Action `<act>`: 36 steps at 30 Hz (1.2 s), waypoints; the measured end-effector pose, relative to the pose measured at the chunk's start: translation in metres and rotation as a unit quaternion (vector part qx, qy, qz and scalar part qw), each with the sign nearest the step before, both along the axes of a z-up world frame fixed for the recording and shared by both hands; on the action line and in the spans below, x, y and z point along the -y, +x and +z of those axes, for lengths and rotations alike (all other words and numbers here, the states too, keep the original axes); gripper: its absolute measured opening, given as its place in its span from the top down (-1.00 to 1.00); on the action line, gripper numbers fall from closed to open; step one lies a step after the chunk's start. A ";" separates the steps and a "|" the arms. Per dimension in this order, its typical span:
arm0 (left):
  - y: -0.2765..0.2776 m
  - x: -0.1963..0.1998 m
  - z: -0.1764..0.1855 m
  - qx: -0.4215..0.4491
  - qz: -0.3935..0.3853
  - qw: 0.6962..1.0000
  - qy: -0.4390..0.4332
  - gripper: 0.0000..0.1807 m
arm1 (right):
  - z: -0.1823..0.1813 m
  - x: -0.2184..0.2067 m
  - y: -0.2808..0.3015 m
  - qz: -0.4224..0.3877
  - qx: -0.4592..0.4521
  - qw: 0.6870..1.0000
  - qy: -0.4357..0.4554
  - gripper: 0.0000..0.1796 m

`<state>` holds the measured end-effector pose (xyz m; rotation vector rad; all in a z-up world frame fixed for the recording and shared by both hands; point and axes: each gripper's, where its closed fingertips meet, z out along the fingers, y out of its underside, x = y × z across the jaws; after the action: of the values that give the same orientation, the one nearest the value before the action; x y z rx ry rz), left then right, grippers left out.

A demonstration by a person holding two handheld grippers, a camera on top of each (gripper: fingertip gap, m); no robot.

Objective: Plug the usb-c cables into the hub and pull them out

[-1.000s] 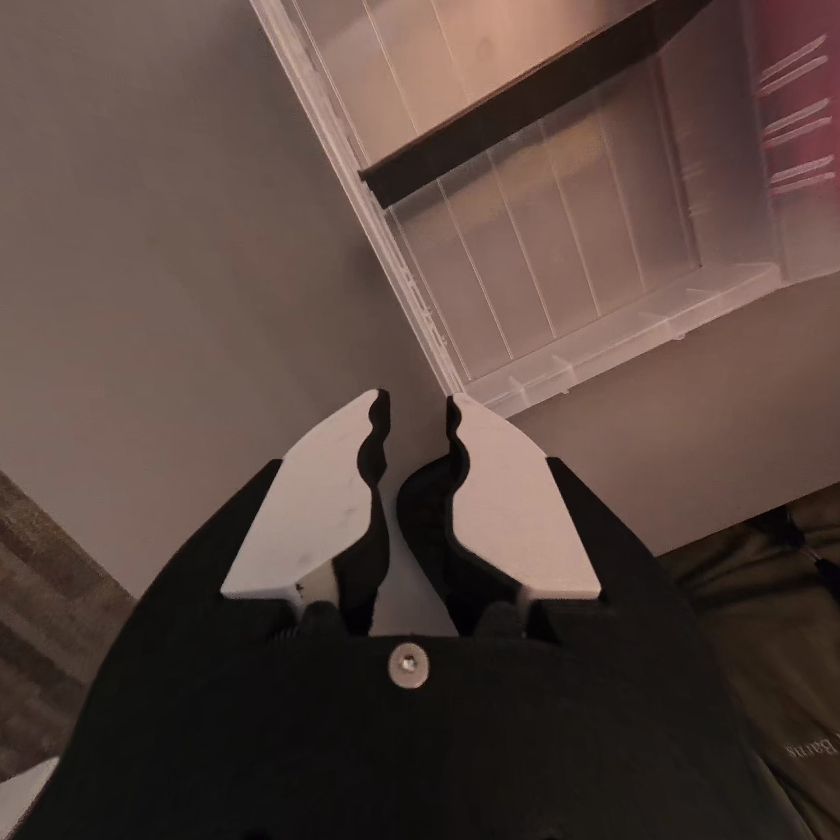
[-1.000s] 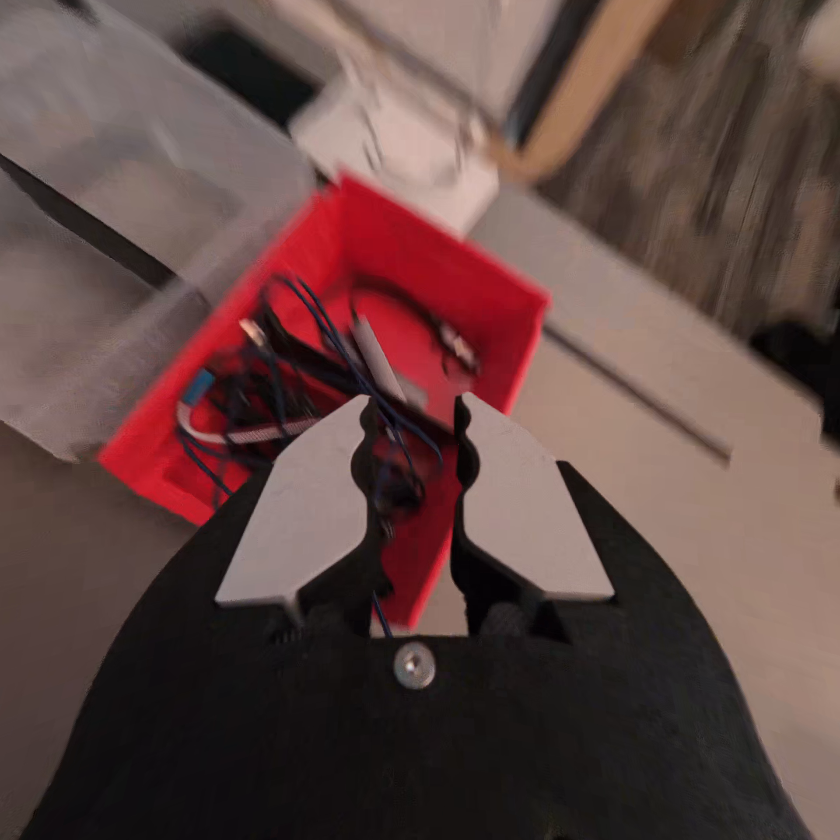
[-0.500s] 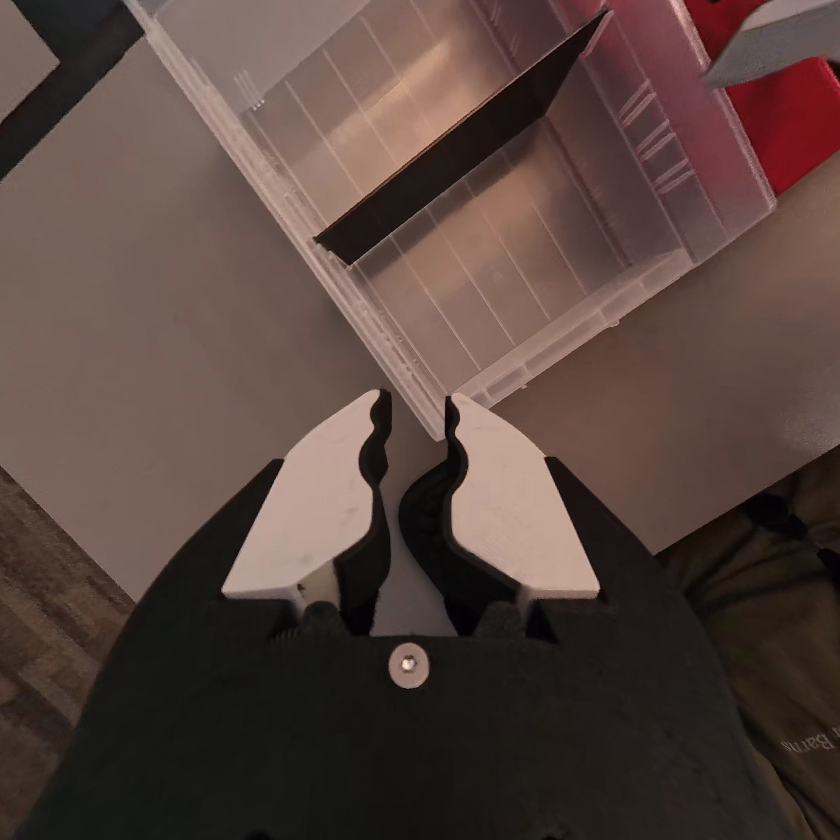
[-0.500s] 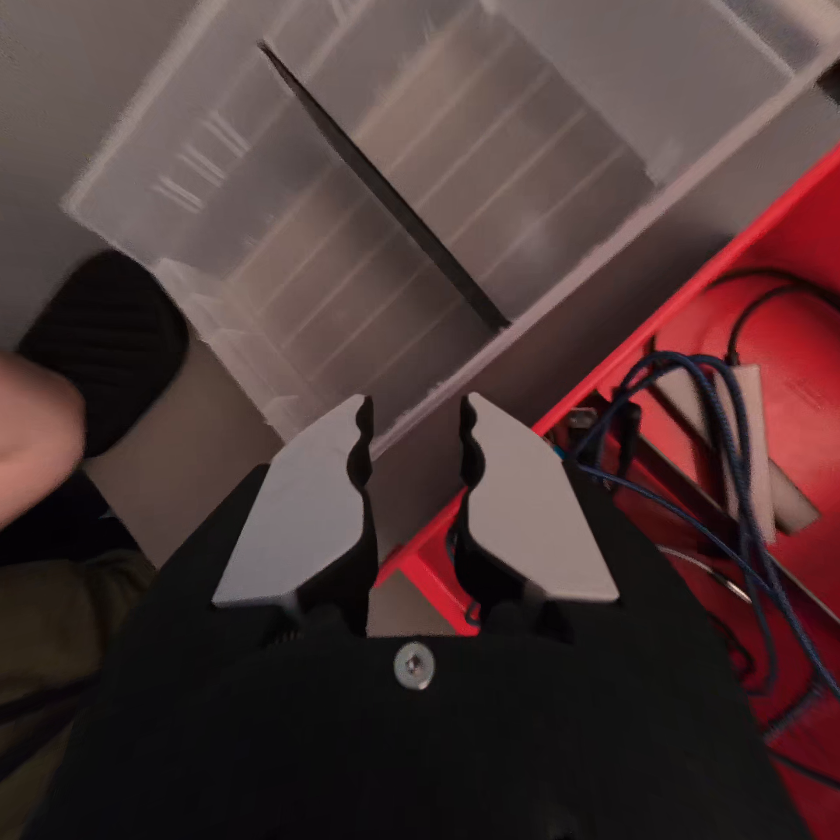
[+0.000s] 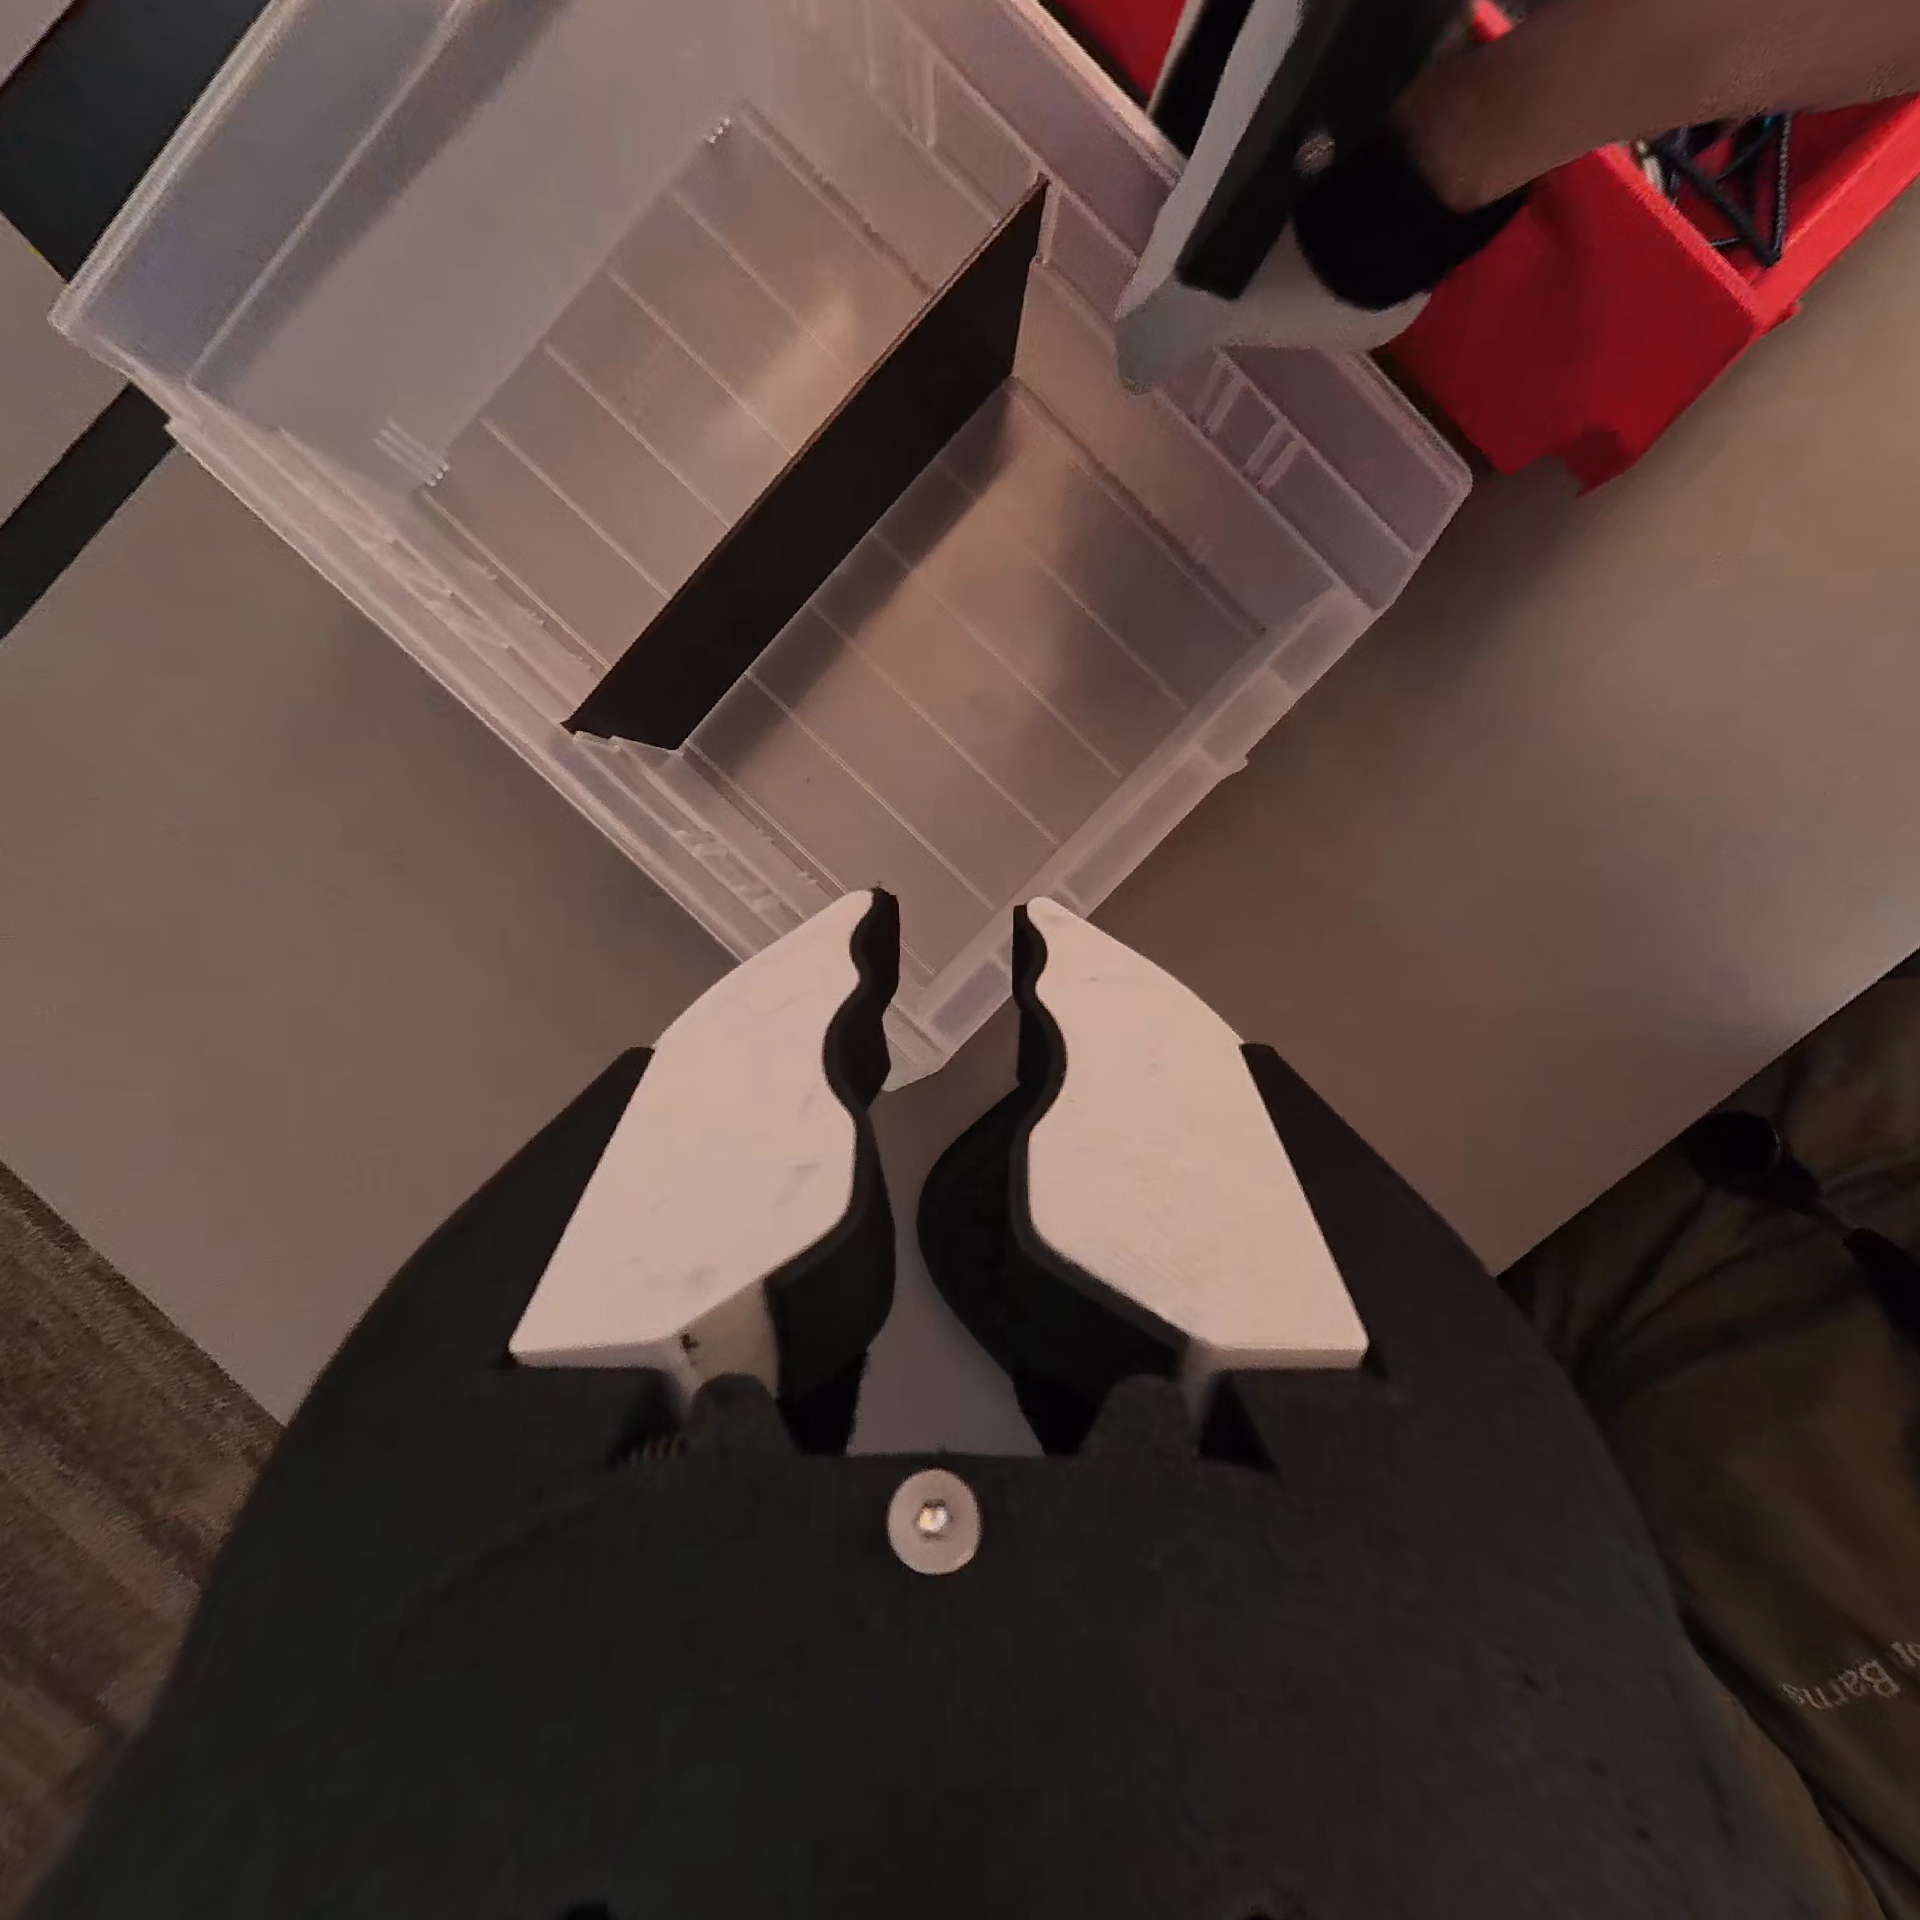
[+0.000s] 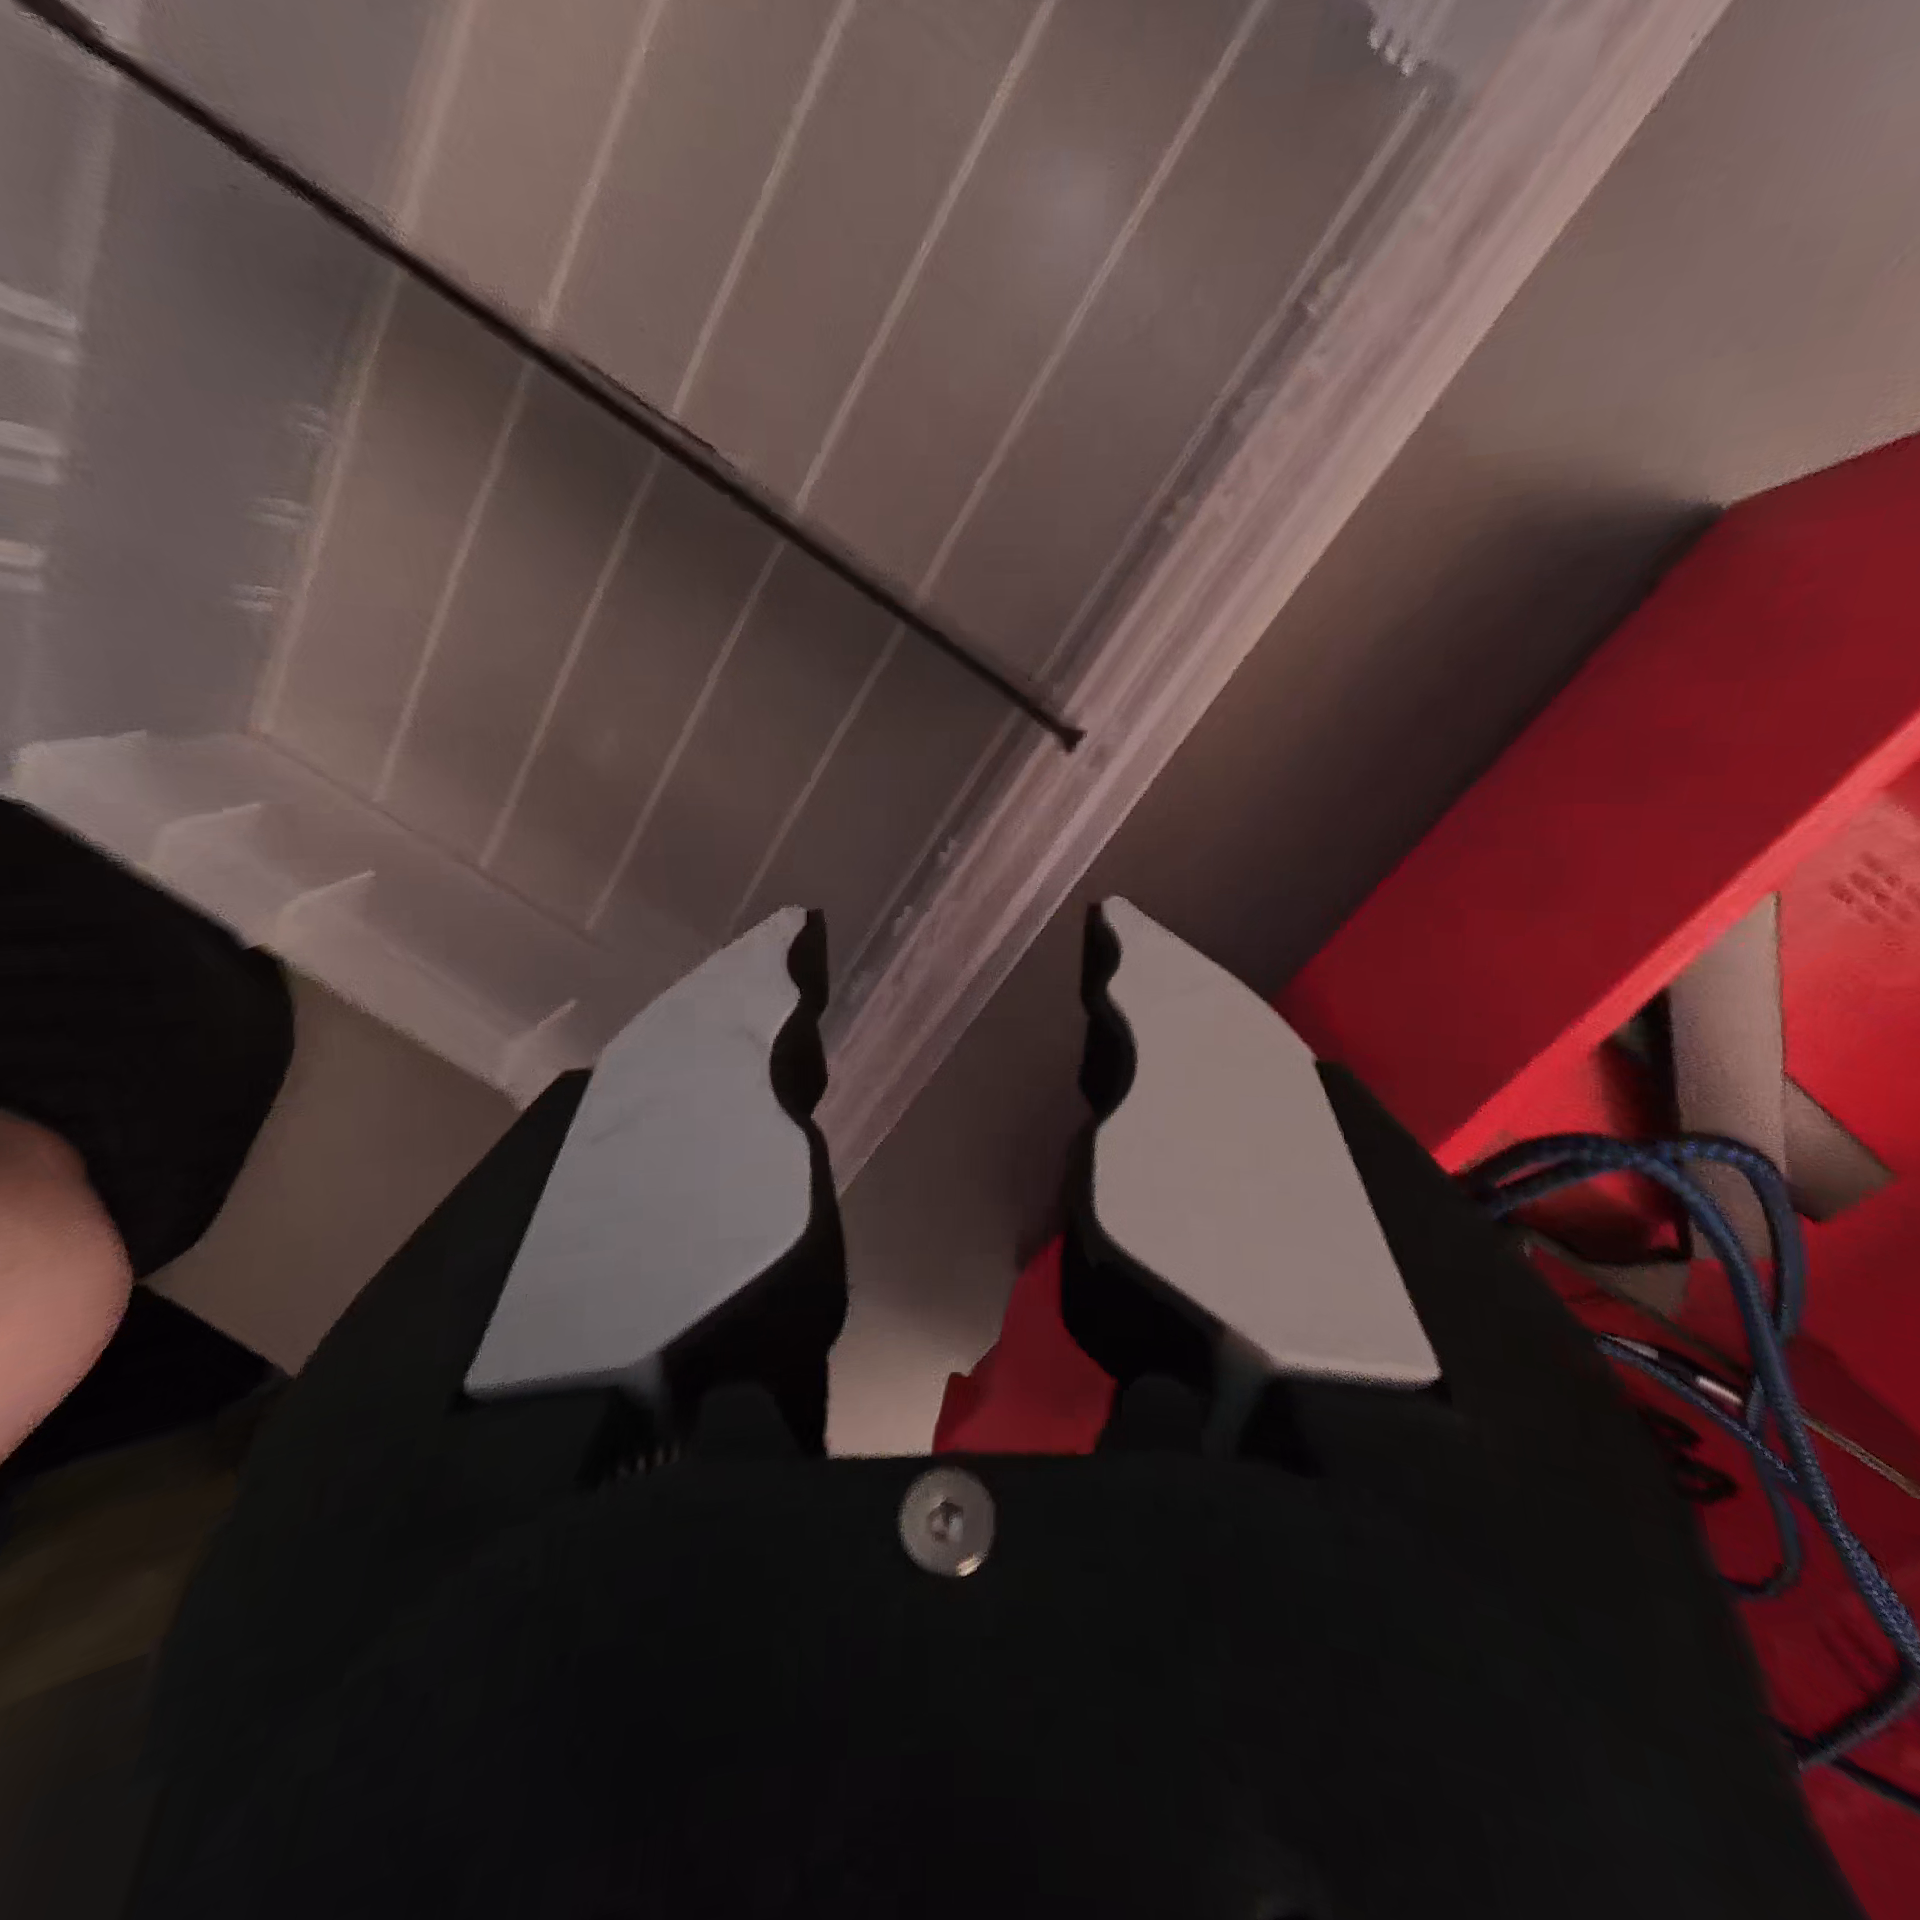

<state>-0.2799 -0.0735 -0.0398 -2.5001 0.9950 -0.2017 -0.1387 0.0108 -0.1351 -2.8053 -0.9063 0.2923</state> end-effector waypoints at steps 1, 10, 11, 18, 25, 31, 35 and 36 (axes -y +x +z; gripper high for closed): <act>-0.002 0.000 0.000 0.003 0.002 1.000 0.001 0.77 | -0.008 -0.001 0.001 -0.008 0.016 1.000 -0.017 0.43; -0.007 0.001 0.007 0.026 0.006 1.000 0.012 0.78 | -0.037 0.002 -0.010 -0.062 -0.002 0.990 -0.129 0.71; -0.007 0.001 0.008 0.027 0.006 1.000 0.013 0.79 | -0.039 0.007 -0.012 -0.074 -0.016 0.984 -0.160 0.78; -0.007 -0.017 0.053 0.069 0.048 0.988 0.128 0.86 | -0.036 0.003 -0.014 -0.060 0.004 0.985 -0.159 0.93; -0.030 0.008 0.201 0.350 0.154 0.827 0.412 0.88 | 0.051 -0.001 -0.025 -0.021 -0.042 0.987 -0.155 0.95; -0.026 0.018 0.204 0.432 0.119 0.815 0.368 0.59 | 0.167 -0.016 0.084 -0.077 -0.066 0.990 -0.099 0.95; 0.012 -0.033 0.131 0.373 0.115 0.897 0.207 0.35 | 0.207 -0.015 0.210 -0.174 -0.093 0.979 -0.050 0.95; 0.028 -0.046 0.109 0.360 0.104 0.913 0.158 0.32 | 0.210 -0.012 0.244 -0.204 -0.099 0.973 -0.039 0.95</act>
<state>-0.2520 -0.0277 0.0693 -1.9554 0.4064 -0.7619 0.1057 0.0225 0.0752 -2.8778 -0.2695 0.5402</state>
